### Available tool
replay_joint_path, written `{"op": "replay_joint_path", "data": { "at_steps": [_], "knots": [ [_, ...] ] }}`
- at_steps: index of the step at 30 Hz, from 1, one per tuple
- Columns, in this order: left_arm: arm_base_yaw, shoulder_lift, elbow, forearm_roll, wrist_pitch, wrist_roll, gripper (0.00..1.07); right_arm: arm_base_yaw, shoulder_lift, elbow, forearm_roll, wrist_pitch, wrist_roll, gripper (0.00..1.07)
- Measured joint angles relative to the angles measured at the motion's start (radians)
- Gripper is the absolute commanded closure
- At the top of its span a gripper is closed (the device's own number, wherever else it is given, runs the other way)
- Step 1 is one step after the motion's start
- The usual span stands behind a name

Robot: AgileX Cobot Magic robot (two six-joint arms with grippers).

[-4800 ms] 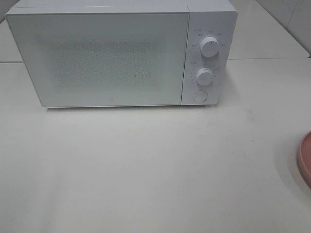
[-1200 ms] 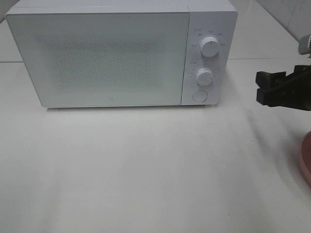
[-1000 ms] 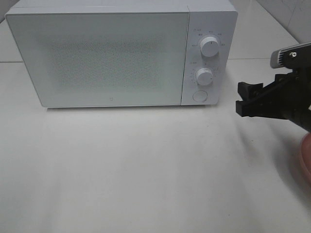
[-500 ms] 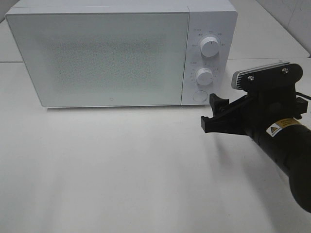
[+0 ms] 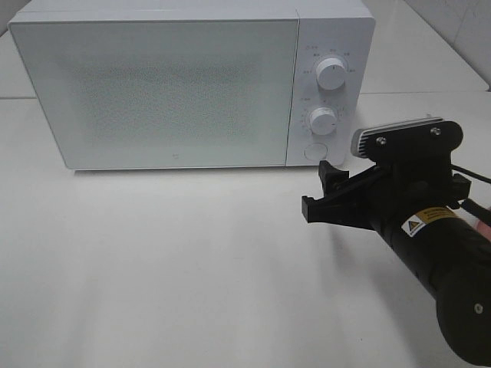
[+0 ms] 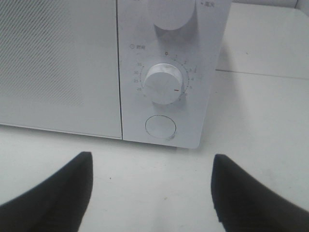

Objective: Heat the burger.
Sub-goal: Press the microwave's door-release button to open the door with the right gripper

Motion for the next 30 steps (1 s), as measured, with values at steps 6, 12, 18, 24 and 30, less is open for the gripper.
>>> {"op": "replay_joint_path", "data": {
  "at_steps": [6,12,18,24,30],
  "knots": [
    [0.0,0.0,0.0,0.0,0.0,0.0,0.07,0.002,0.0,0.0,0.039,-0.009,0.352,0.66],
    [0.0,0.0,0.0,0.0,0.0,0.0,0.07,0.002,0.0,0.0,0.039,-0.007,0.731,0.86],
    [0.0,0.0,0.0,0.0,0.0,0.0,0.07,0.002,0.0,0.0,0.039,0.019,1.099,1.04],
    [0.0,0.0,0.0,0.0,0.0,0.0,0.07,0.002,0.0,0.0,0.038,0.058,1.262,1.07],
    [0.0,0.0,0.0,0.0,0.0,0.0,0.07,0.002,0.0,0.0,0.038,0.066,1.401,1.07]
  ]
}}
